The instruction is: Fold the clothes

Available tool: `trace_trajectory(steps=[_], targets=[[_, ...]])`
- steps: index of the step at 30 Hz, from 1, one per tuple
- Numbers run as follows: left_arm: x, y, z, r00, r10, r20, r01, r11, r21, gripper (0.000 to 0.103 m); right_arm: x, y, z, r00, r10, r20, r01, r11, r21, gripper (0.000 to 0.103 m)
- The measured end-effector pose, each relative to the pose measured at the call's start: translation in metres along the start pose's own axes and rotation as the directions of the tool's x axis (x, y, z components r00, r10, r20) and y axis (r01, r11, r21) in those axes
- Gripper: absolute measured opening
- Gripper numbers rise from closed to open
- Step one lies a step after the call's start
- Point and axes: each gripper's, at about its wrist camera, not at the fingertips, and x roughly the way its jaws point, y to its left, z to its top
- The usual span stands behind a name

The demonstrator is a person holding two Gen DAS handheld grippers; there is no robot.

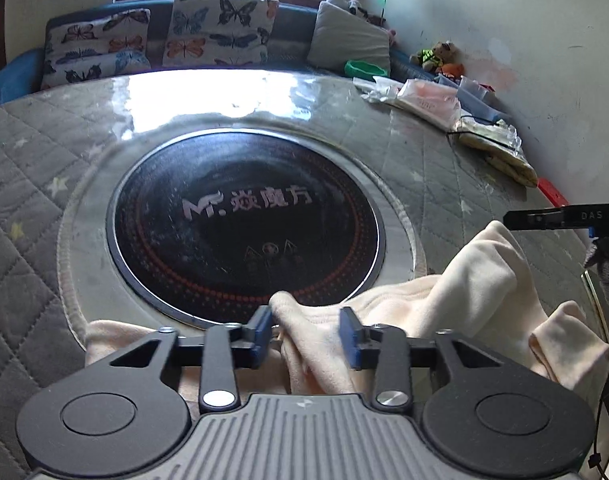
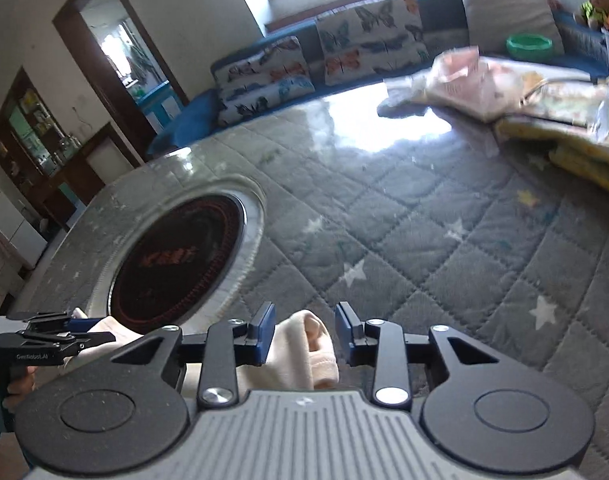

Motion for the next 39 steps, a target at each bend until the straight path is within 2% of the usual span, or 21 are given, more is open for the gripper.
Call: trace_trajectory(steps=[4,5,6,9,11,14,16,17,19,22,23,26,29,32,35,37,39], targets=[[-0.003,0.001,0.002,1.000,-0.013,0.018,0.013,1.000,-0.004,0.014,0.012,0.002,-0.003,1.000,0.005,-0.026,-0.006,1.000,-0.013,0.030],[-0.005,0.000,0.003,0.999,-0.011,0.030,0.011,1.000,-0.003,0.011,0.012,0.004,-0.004,1.000,0.007,-0.024,-0.008,1.000,-0.020,0.016],[-0.009,0.000,0.005,0.998,-0.013,0.055,0.013,1.000,-0.003,0.011,0.012,0.006,-0.006,1.000,0.010,-0.022,-0.010,1.000,-0.026,0.011],[-0.028,0.002,0.008,0.986,-0.041,0.159,0.045,0.999,-0.020,0.008,-0.002,0.013,-0.010,0.999,0.032,0.036,-0.030,0.998,-0.058,0.009],[-0.049,0.004,0.007,0.965,-0.087,0.248,0.096,0.995,-0.023,0.008,-0.018,0.018,-0.014,0.995,0.064,0.073,-0.058,0.995,-0.079,0.008],[-0.083,0.005,0.002,0.918,-0.161,0.362,0.169,0.986,0.011,0.008,-0.046,0.028,-0.027,0.987,0.124,0.099,-0.109,0.984,-0.140,0.008],[-0.102,0.003,-0.009,0.896,-0.199,0.398,0.187,0.980,0.069,0.008,-0.065,0.037,-0.043,0.985,0.158,0.072,-0.140,0.968,-0.211,0.008],[-0.109,0.002,-0.016,0.891,-0.216,0.400,0.195,0.976,0.092,0.008,-0.070,0.040,-0.050,0.985,0.165,0.049,-0.149,0.961,-0.232,0.008],[-0.118,-0.001,-0.031,0.895,-0.233,0.381,0.196,0.971,0.134,0.008,-0.075,0.043,-0.065,0.987,0.160,-0.016,-0.158,0.953,-0.258,0.007],[-0.116,-0.007,-0.052,0.931,-0.199,0.307,0.153,0.974,0.167,0.008,-0.075,0.042,-0.077,0.987,0.140,-0.080,-0.157,0.951,-0.267,0.016],[-0.113,-0.007,-0.058,0.941,-0.188,0.282,0.145,0.975,0.166,0.008,-0.075,0.040,-0.079,0.988,0.131,-0.083,-0.148,0.956,-0.255,0.023],[-0.103,-0.006,-0.069,0.961,-0.148,0.235,0.117,0.983,0.141,0.008,-0.074,0.030,-0.065,0.992,0.121,-0.028,-0.124,0.978,-0.168,0.025],[-0.098,-0.002,-0.075,0.963,-0.137,0.230,0.115,0.988,0.106,0.008,-0.065,0.021,-0.035,0.992,0.117,0.045,-0.114,0.991,-0.070,0.029],[-0.098,-0.001,-0.079,0.964,-0.135,0.230,0.114,0.988,0.103,0.008,-0.045,0.020,-0.007,0.995,0.095,0.042,-0.093,0.994,-0.052,0.033],[-0.097,-0.004,-0.080,0.967,-0.124,0.221,0.101,0.988,0.115,0.008,-0.008,0.036,0.019,0.997,0.079,-0.024,-0.081,0.992,-0.099,0.035],[-0.094,-0.003,-0.080,0.969,-0.116,0.218,0.094,0.990,0.109,0.008,0.014,0.045,0.027,0.994,0.077,-0.075,-0.086,0.987,-0.133,0.040],[-0.096,-0.001,-0.079,0.968,-0.113,0.224,0.091,0.990,0.105,0.008,0.034,0.053,0.029,0.987,0.068,-0.144,-0.090,0.985,-0.149,0.039]])
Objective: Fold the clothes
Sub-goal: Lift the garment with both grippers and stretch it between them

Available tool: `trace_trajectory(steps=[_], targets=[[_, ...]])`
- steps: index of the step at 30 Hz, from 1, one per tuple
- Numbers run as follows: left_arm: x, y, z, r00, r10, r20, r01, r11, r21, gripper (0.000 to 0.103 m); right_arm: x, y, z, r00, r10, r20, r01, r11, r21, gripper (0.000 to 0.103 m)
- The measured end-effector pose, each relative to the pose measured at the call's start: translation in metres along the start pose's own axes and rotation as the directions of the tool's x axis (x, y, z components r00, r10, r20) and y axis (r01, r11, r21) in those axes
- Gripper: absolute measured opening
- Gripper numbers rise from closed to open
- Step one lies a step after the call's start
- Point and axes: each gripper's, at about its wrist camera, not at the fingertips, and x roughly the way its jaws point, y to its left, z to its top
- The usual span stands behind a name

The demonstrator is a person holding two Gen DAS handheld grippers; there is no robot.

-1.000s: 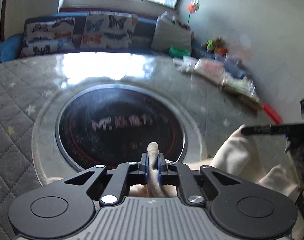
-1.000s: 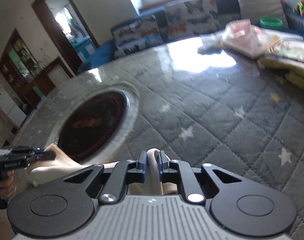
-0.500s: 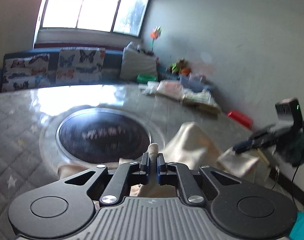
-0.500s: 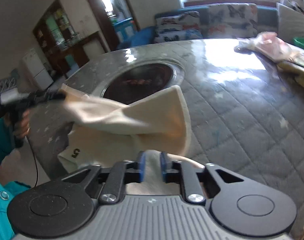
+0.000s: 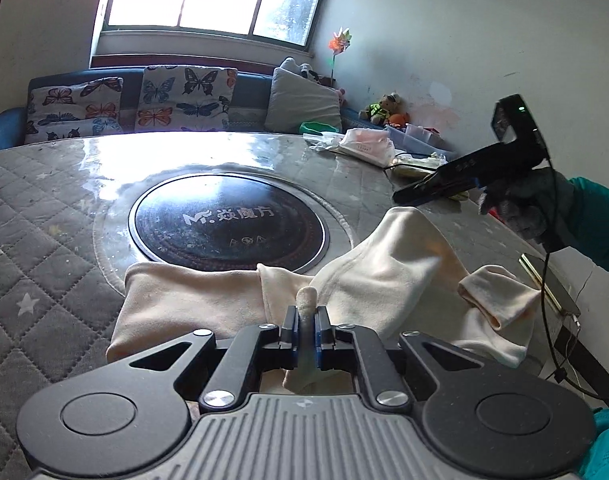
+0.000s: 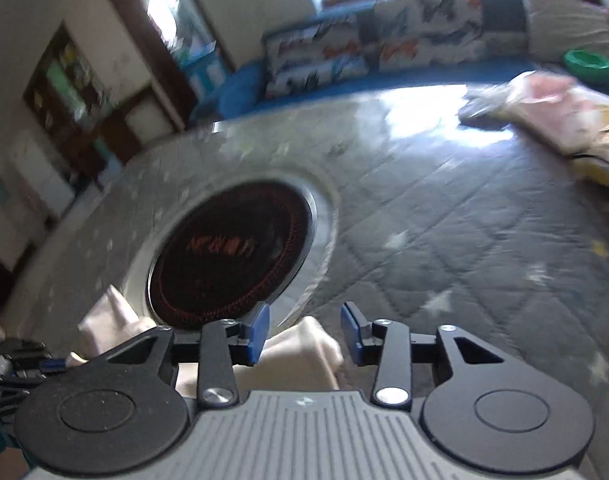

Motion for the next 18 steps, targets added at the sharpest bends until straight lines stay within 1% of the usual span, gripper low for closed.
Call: trace_trajectory(steps=[1,3,4,5,6,8,10,12,14,16,18], targets=[[-0.001,0.001,0.001,1.000,0.002,0.003,-0.002,1.000,-0.002,0.008,0.008,0.002,0.001,0.999,-0.001,-0.037,0.001,1.000,-0.005,0.039],[-0.002,0.003,0.002,1.000,0.007,0.009,-0.007,1.000,-0.004,0.008,0.016,0.007,-0.003,0.995,-0.016,-0.094,0.013,0.999,-0.033,0.034],[-0.001,0.004,0.005,1.000,0.012,0.016,-0.012,1.000,0.003,0.008,0.018,0.010,-0.005,0.994,-0.015,-0.111,0.010,0.999,-0.051,0.028],[-0.001,0.005,0.009,1.000,0.017,0.023,-0.017,1.000,0.008,0.008,0.018,0.012,-0.006,0.993,-0.010,-0.117,0.002,0.998,-0.067,0.018],[0.000,0.007,0.014,0.999,0.027,0.033,-0.027,1.000,0.012,0.008,0.017,0.015,-0.007,0.993,-0.005,-0.121,-0.005,0.997,-0.081,0.013],[0.003,0.010,0.028,0.997,0.051,0.059,-0.052,0.998,0.018,0.008,0.011,0.022,-0.005,0.995,0.004,-0.101,-0.017,0.993,-0.121,0.010],[0.008,0.015,0.045,0.993,0.082,0.088,-0.084,0.996,0.022,0.008,0.001,0.030,0.004,0.999,-0.007,-0.033,0.001,0.985,-0.174,0.009],[0.015,0.022,0.066,0.986,0.119,0.116,-0.123,0.992,0.026,0.008,-0.005,0.033,0.014,1.000,-0.018,0.017,0.021,0.982,-0.187,0.008],[0.023,0.031,0.088,0.976,0.164,0.142,-0.171,0.985,0.034,0.008,-0.010,0.035,0.033,0.993,-0.044,0.108,0.065,0.978,-0.197,0.006],[0.033,0.042,0.109,0.965,0.211,0.159,-0.219,0.975,0.038,0.008,-0.010,0.034,0.048,0.985,-0.054,0.167,0.085,0.979,-0.185,0.006],[0.046,0.057,0.128,0.956,0.246,0.157,-0.255,0.966,0.039,0.008,-0.005,0.031,0.063,0.973,-0.074,0.218,0.112,0.980,-0.166,0.005]])
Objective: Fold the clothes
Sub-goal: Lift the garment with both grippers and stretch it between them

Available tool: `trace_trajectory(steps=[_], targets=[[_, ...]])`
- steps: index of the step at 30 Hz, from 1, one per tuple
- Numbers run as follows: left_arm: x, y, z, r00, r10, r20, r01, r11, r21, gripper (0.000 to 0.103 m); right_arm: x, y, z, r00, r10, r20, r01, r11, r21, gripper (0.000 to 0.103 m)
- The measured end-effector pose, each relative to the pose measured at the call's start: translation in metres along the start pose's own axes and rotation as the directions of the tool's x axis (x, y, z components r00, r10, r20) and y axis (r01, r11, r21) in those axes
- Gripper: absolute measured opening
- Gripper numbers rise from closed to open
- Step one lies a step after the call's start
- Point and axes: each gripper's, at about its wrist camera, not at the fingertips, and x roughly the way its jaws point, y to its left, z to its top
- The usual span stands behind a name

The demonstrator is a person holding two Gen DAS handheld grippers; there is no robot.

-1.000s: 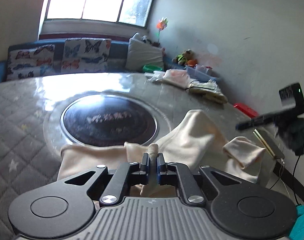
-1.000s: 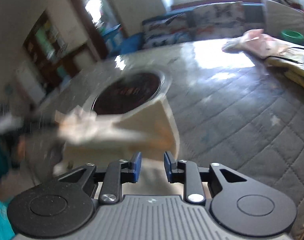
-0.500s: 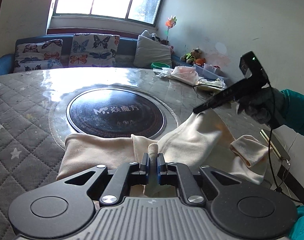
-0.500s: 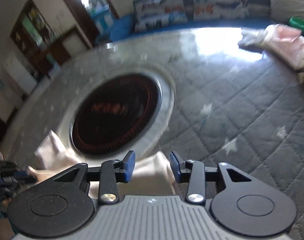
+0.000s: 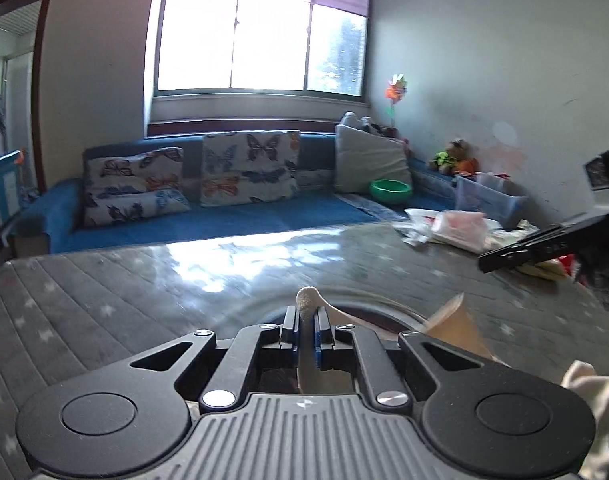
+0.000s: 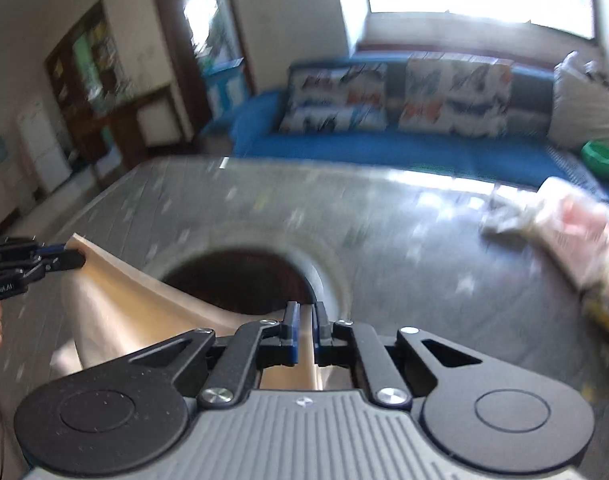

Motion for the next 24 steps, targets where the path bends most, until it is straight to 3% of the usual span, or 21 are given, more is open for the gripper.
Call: trace_trajectory(steps=[3,5,8,11,13,16,20,24], targets=[[0.033,0.018,0.015,0.999,0.040,-0.031,-0.039,0.999,0.019,0.008,0.024,-0.013,0.017,0.999,-0.029,0.020,0.027,0.998,0.056,0.004],[0.054,0.028,0.017,0.997,0.046,-0.069,-0.044,0.999,0.019,0.008,0.047,-0.023,0.023,0.999,0.027,-0.031,-0.023,0.993,0.118,0.006],[0.077,0.037,0.013,0.991,0.043,-0.124,-0.040,0.999,0.029,0.008,0.076,-0.018,0.018,0.991,0.066,-0.114,-0.056,0.995,0.086,0.012],[0.093,0.043,0.003,0.986,0.050,-0.161,-0.043,0.998,0.043,0.008,0.098,-0.010,0.008,0.982,0.074,-0.176,-0.065,0.996,0.054,0.028],[0.098,0.046,-0.004,0.983,0.051,-0.177,-0.044,0.998,0.042,0.008,0.110,-0.005,0.003,0.978,0.066,-0.200,-0.062,0.998,0.028,0.029],[0.103,0.050,-0.011,0.980,0.048,-0.191,-0.041,0.998,0.041,0.008,0.119,0.003,-0.003,0.976,0.045,-0.213,-0.050,0.999,-0.018,0.027],[0.107,0.053,-0.013,0.979,0.051,-0.195,-0.041,0.998,0.054,0.008,0.127,0.020,-0.009,0.977,-0.020,-0.214,-0.009,0.991,-0.132,0.004],[0.118,0.062,-0.010,0.979,0.073,-0.192,-0.065,0.997,0.048,0.008,0.129,0.023,0.001,0.988,-0.093,-0.122,0.070,0.981,-0.181,0.003]])
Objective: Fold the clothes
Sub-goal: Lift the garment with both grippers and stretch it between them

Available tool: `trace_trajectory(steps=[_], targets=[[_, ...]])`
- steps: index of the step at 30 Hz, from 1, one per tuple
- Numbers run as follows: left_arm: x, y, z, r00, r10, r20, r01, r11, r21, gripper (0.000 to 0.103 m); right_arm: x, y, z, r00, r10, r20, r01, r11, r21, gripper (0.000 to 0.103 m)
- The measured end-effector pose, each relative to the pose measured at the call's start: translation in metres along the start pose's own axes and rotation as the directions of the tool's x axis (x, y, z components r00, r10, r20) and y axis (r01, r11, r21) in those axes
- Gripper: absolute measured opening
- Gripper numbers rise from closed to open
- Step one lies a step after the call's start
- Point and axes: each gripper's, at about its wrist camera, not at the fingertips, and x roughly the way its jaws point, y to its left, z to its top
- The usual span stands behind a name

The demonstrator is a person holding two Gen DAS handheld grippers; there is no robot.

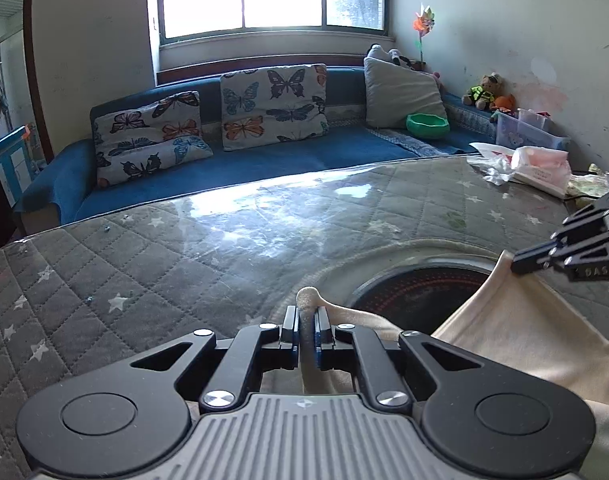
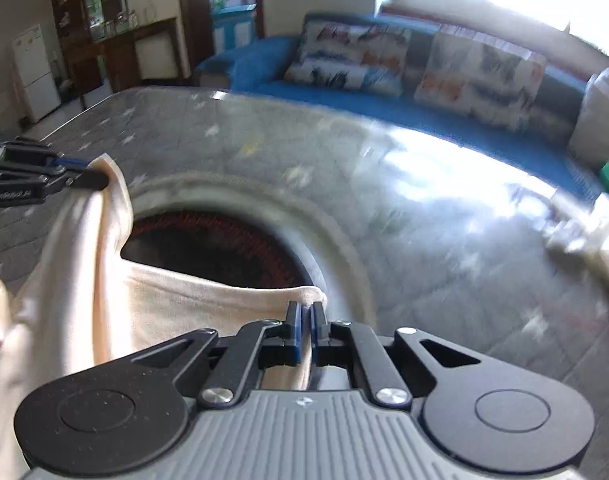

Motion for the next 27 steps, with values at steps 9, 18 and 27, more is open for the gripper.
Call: trace_trajectory(steps=[9,18,27], targets=[[0.046,0.021,0.019,0.998,0.058,-0.019,-0.059,0.998,-0.031,0.008,0.028,-0.021,0.029,0.984,-0.170,0.054,0.170,0.985,0.001,0.003],[0.058,0.032,0.018,0.991,0.124,-0.044,-0.127,0.988,-0.089,0.028,0.028,-0.042,0.023,0.977,-0.211,0.040,0.210,0.977,0.038,0.009],[-0.012,0.020,0.002,0.994,0.111,0.014,-0.108,0.984,-0.142,0.042,-0.078,-0.004,-0.021,0.999,0.018,0.047,-0.017,1.000,-0.011,0.028]])
